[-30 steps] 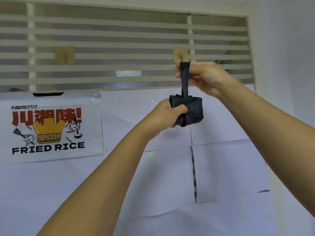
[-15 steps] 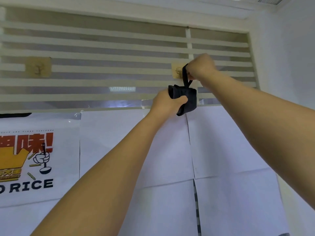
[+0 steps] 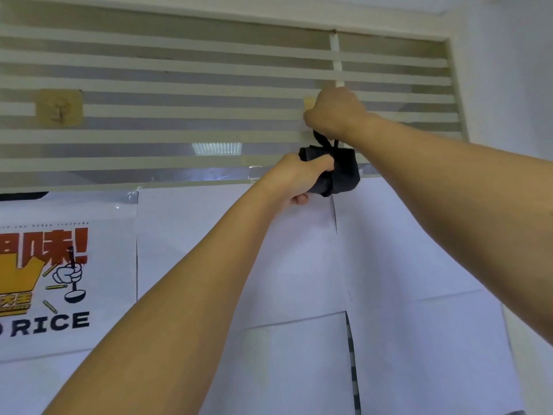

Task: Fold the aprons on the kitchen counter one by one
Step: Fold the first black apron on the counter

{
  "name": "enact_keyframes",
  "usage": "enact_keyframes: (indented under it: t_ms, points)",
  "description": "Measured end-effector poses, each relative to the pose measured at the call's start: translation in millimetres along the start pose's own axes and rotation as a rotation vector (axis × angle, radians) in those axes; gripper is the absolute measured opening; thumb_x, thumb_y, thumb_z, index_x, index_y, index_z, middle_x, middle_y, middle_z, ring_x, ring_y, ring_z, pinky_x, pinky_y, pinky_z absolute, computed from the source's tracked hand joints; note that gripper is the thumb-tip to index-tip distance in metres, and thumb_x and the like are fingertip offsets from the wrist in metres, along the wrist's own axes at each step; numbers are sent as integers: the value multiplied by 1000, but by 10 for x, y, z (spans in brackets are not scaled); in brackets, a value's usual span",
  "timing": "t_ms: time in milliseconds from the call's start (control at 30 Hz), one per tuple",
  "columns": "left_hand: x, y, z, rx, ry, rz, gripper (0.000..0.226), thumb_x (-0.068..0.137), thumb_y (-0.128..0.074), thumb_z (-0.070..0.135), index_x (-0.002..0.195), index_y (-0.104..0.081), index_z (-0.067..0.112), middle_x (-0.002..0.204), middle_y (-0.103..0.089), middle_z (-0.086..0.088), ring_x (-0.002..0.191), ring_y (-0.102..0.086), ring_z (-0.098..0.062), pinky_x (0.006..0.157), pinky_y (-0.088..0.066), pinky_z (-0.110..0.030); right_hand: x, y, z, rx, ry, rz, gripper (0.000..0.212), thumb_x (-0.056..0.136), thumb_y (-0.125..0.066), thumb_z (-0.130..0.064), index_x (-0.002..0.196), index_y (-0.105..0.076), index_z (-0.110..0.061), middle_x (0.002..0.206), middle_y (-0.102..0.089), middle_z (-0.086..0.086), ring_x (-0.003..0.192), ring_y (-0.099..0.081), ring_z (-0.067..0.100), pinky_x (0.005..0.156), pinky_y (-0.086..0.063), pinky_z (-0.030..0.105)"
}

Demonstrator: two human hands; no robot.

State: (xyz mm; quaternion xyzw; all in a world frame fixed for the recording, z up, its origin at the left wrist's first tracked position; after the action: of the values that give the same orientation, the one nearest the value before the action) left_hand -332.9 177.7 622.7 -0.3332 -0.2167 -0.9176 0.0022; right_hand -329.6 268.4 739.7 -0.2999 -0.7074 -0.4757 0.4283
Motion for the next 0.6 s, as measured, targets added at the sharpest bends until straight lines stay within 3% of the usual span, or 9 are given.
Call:
enact_keyframes:
  t_ms: [100, 167, 233, 300, 367, 467, 600]
  points:
    - [-53, -142, -166, 47, 35, -67, 12, 88, -58, 29, 92, -59, 18, 74, -48, 1, 63, -40, -14, 49, -34, -20, -7, -113, 85, 95, -36, -28, 25, 89, -48, -13, 65, -40, -12, 68, -43, 2, 68, -47, 21, 48, -30, 26]
    - [-99, -182, -282, -23, 64, -107, 9, 89, -58, 27, 88, -57, 18, 71, -47, 1, 61, -38, -13, 45, -32, -19, -46, -136, 140, 170, -60, -14, 7, 89, -49, -9, 82, -47, -8, 81, -49, 2, 82, -47, 21, 54, -33, 28]
    - [-135, -195, -335, -167, 91, -164, 7, 92, -55, 24, 89, -55, 17, 80, -52, -6, 64, -39, -14, 42, -26, -17, -109, -143, 154, 185, -49, -17, 25, 89, -51, -7, 113, -44, -2, 105, -53, 9, 95, -49, 23, 66, -33, 28]
    - [-173, -251, -329, -217, 102, -249, 9, 95, -49, 22, 97, -54, 14, 86, -60, -10, 59, -38, -12, 42, -24, -17, -238, -144, 149, 208, -1, -43, 41, 90, -54, -8, 127, -36, -2, 122, -53, 12, 108, -53, 27, 71, -34, 28]
    - [-221, -356, -280, -187, 95, -335, 15, 98, -45, 20, 103, -54, 10, 83, -70, -9, 53, -39, -9, 44, -24, -17, -399, -133, 183, 278, 31, -53, 49, 92, -56, -17, 134, -33, -5, 119, -55, 9, 105, -54, 26, 72, -37, 27]
    - [-251, -441, -252, -190, 108, -374, 14, 98, -44, 18, 98, -54, 10, 76, -72, -8, 50, -40, -8, 46, -24, -18, -674, -66, 386, 428, -5, -30, 40, 96, -51, -30, 131, -43, -14, 88, -57, 0, 85, -55, 19, 61, -40, 24]
    - [-235, -459, -359, -246, 171, -371, 21, 100, -37, 21, 101, -55, 10, 70, -70, -6, 50, -37, -9, 45, -27, -17, -1124, -325, 607, 803, -69, -277, 18, 96, -54, -26, 106, -64, -14, 98, -64, 3, 89, -60, 16, 77, -50, 29]
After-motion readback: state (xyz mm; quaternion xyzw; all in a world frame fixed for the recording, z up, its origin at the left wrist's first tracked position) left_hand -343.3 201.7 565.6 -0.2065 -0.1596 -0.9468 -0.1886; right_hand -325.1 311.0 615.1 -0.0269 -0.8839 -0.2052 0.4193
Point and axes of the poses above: each hand's wrist, its own x-axis towards the middle knuckle, its own y-axis out of the back of the hand, z = x × y, the point moved 10 cm from there along x, towards the middle knuckle
